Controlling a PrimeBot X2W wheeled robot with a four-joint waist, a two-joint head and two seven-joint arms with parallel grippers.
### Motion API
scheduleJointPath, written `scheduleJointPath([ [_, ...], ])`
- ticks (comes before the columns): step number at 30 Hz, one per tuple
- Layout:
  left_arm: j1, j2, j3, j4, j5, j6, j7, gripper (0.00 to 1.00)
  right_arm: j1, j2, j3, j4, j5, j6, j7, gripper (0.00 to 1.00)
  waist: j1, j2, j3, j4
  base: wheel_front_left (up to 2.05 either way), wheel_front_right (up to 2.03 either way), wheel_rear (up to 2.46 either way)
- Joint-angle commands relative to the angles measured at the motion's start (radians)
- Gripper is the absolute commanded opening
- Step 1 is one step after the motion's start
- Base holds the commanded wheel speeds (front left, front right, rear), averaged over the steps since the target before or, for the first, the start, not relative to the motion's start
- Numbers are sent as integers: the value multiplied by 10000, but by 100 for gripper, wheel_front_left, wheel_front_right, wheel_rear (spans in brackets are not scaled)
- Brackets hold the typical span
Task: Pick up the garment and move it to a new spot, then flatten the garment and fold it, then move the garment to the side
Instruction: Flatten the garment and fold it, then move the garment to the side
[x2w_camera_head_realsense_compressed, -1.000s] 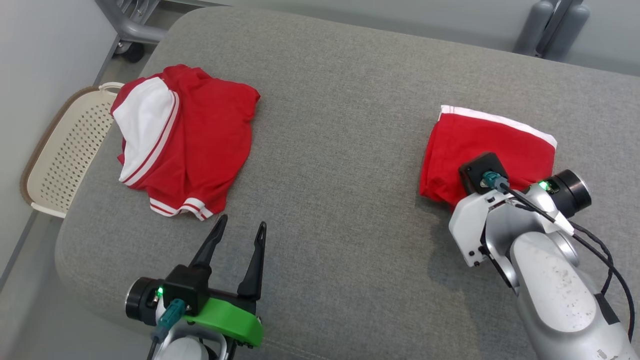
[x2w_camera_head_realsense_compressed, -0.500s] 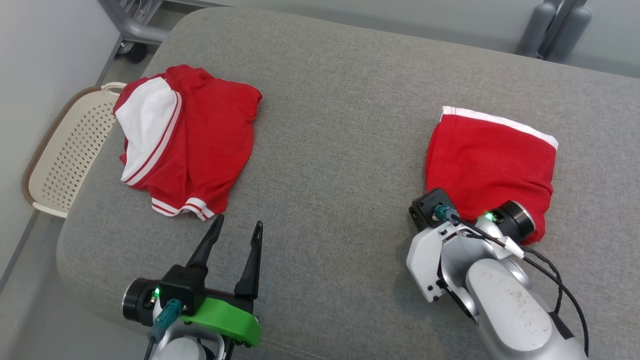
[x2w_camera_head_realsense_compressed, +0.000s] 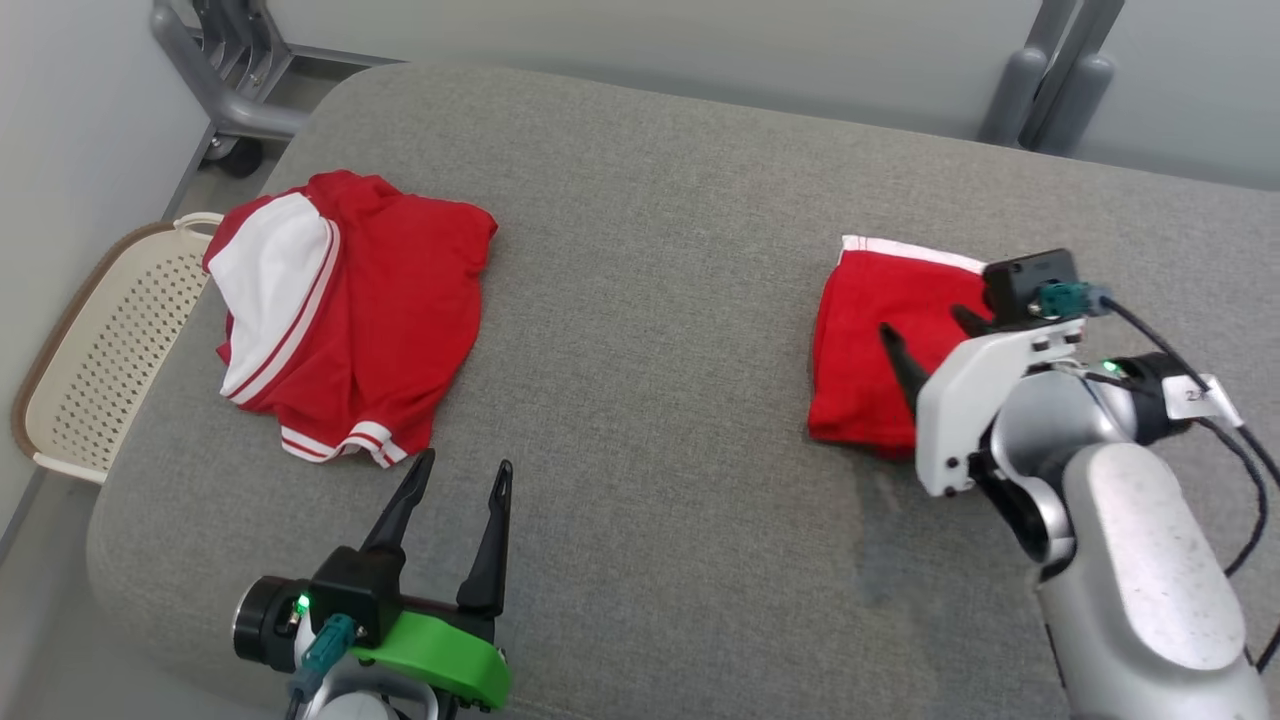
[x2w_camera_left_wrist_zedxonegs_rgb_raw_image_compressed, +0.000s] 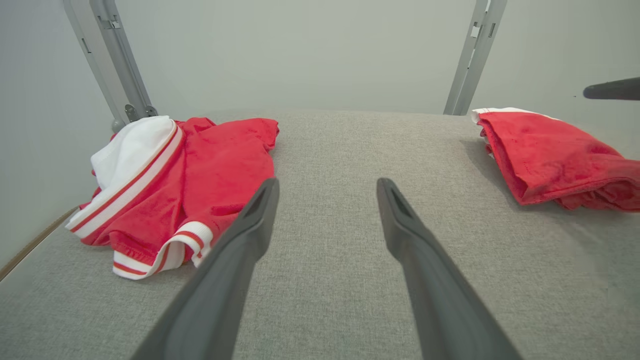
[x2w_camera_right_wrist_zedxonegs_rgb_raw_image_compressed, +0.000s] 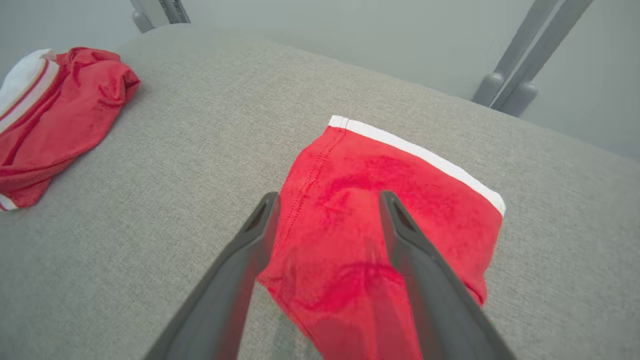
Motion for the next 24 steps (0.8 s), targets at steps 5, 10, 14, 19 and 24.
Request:
scheduleJointPath([
  [5,61,78,10,-66,92,-22,-4,100,551,-24,-1783,-722,94,-13,1146,100,0,0,-108,-279,0,0,0],
  [10,-64,71,-38,-111,116,-48,-4,100,718,-21,-2929,-629,9,-12,1401,100,0,0,86,-334,0,0,0],
  [14,-186,60,-87,-141,105,-54,-4,100,657,-20,-3458,-320,72,-12,1326,100,0,0,305,-290,0,0,0],
  [19,-315,45,-146,-175,153,-69,-4,100,395,-22,-3801,189,-95,-12,1052,100,0,0,603,-159,0,0,0],
  [24,-393,35,-153,-190,195,-76,-4,100,257,-23,-3892,802,277,-12,681,100,0,0,827,-32,0,0,0],
])
